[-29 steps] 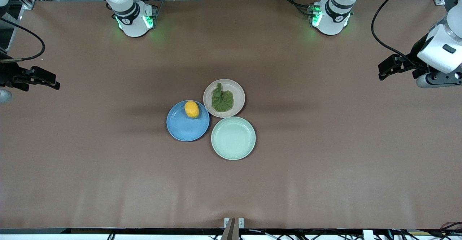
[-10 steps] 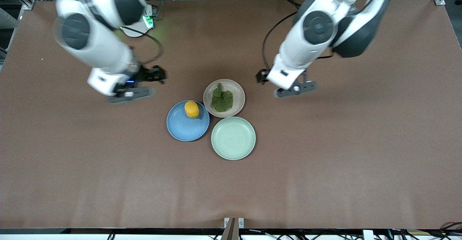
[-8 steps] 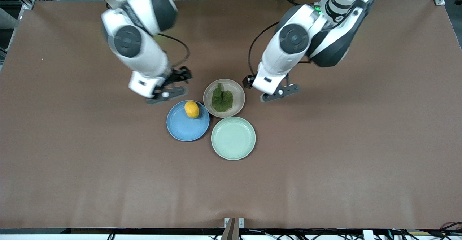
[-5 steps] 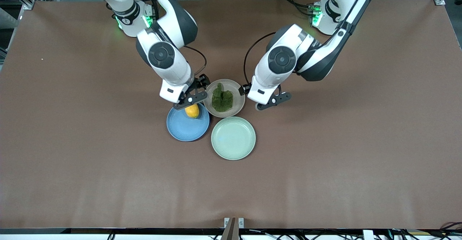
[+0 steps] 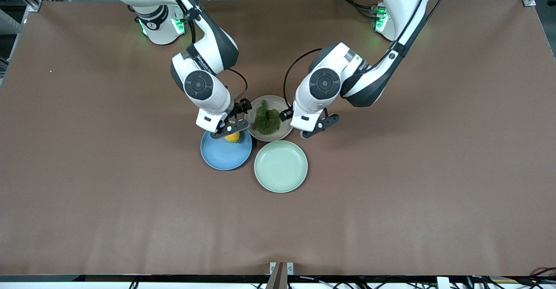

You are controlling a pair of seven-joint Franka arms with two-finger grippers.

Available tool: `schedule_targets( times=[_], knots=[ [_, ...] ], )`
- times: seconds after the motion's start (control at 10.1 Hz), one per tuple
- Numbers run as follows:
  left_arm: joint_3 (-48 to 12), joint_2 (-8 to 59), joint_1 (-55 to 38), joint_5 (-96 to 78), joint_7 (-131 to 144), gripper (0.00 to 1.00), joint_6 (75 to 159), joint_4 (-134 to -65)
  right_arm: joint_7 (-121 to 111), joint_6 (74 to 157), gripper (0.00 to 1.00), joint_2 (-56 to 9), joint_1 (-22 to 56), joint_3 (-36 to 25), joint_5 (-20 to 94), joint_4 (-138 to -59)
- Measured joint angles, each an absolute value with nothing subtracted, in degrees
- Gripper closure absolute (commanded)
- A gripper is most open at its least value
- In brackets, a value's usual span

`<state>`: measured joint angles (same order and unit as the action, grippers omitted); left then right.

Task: Pick lemon and lettuce from blue and beige plates
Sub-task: 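Lower and close the right gripper on the lemon while the left grasps lettuce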

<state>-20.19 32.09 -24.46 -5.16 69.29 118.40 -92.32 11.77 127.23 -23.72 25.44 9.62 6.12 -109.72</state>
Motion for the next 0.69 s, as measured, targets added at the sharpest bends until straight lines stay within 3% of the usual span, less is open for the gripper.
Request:
schedule_targets(
  times=[0.69],
  knots=[
    [-20.05,38.12,-27.94,-5.16,72.15,0.00,126.16,-91.89,11.76,132.56,0.00,-26.49,25.23,6.31,5.18,-111.71]
  ],
)
